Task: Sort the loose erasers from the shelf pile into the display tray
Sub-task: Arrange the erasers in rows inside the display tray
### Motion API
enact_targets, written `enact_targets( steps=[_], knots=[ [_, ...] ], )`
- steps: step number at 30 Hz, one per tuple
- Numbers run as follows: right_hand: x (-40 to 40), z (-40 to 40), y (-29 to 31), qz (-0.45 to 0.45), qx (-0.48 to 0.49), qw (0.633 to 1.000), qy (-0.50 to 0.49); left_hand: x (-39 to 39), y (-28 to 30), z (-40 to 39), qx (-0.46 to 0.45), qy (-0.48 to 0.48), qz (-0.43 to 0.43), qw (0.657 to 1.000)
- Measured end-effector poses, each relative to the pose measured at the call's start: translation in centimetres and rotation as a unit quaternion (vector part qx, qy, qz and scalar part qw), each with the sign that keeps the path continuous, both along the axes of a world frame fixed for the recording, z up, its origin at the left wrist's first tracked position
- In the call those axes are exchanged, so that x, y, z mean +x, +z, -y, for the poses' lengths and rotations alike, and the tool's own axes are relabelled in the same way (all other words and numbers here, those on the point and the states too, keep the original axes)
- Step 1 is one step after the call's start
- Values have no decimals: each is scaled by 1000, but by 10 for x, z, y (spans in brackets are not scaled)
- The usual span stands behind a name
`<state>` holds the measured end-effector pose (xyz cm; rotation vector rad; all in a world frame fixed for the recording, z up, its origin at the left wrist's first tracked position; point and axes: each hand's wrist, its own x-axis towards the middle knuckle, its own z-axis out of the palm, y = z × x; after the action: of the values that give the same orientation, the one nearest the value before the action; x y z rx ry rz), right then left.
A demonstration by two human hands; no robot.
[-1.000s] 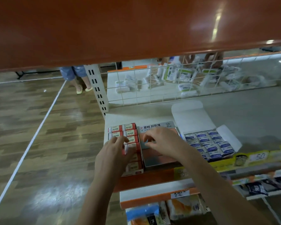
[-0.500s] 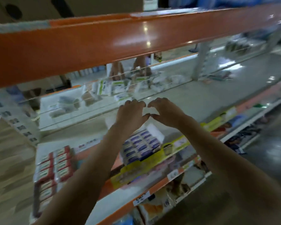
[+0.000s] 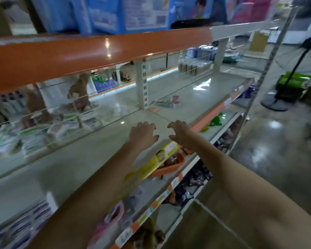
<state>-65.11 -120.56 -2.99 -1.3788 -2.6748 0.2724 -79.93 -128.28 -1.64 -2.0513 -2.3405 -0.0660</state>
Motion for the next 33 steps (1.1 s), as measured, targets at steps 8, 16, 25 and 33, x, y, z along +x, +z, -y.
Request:
enact_targets(
  steps=[8, 16, 25, 33],
  knots=[
    [32, -119, -29, -14, -24, 1000, -14, 3, -30, -123, 1, 25, 44, 999],
    [22, -232, -40, -26, -43, 999, 7, -31, -55, -217, 58, 103, 97, 988],
    [-7, -329, -51, -61, -33, 994, 87, -40, -76, -260, 97, 211, 104, 967],
    [-15, -363, -73, -148, -32, 969, 193, -24, -78, -272, 133, 292, 125, 939]
  ],
)
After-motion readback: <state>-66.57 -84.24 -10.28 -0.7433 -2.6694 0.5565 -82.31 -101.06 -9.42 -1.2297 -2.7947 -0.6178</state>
